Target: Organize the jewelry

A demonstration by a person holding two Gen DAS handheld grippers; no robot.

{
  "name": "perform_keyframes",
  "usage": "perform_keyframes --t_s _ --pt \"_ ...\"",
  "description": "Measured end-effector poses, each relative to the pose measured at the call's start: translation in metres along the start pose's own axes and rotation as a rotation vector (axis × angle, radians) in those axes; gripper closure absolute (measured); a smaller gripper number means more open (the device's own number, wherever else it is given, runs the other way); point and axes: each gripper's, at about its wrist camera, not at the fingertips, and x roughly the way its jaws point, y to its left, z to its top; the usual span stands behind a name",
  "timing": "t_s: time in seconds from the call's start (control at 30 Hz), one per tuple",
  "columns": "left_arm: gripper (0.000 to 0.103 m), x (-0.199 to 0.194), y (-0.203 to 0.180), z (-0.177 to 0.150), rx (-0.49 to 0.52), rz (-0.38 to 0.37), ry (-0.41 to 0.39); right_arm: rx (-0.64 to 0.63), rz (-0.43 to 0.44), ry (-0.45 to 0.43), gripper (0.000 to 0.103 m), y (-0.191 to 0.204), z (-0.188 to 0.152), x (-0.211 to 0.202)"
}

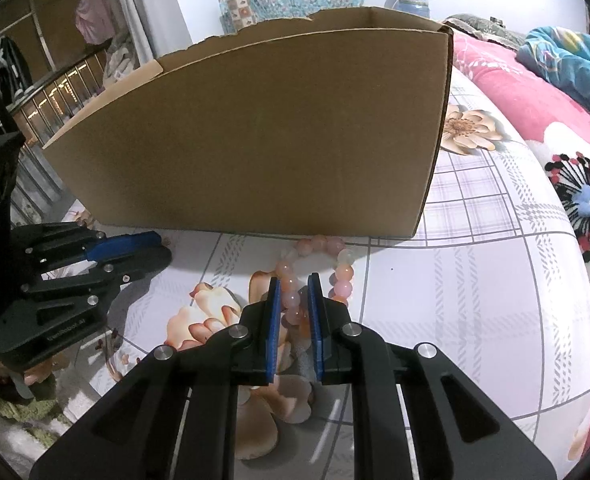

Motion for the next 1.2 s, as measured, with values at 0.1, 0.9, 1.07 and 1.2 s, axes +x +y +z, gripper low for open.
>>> perform_keyframes --t_s 0.1,0.9,1.07,1.2 --pt "0.101 0.0 -0.003 0.001 0.016 0.0 0.004 0.0 0.004 -0.002 0.089 -0.001 0.0 -0.001" --pt "0.101 -0.059 0.018 -0.006 -0.102 -0.158 -0.098 0.006 0.01 -0.005 0.089 -0.003 -0.001 -0.001" --pt "0.101 -0.056 0.024 -0.005 -0.13 -0.154 -0.098 0.008 0.012 -0.005 0.089 -0.004 -0.001 -0.001" --pt "0.101 -0.046 0.026 -0.009 -0.148 -0.167 -0.053 0.007 0.011 -0.004 0.089 -0.004 -0.001 -0.001"
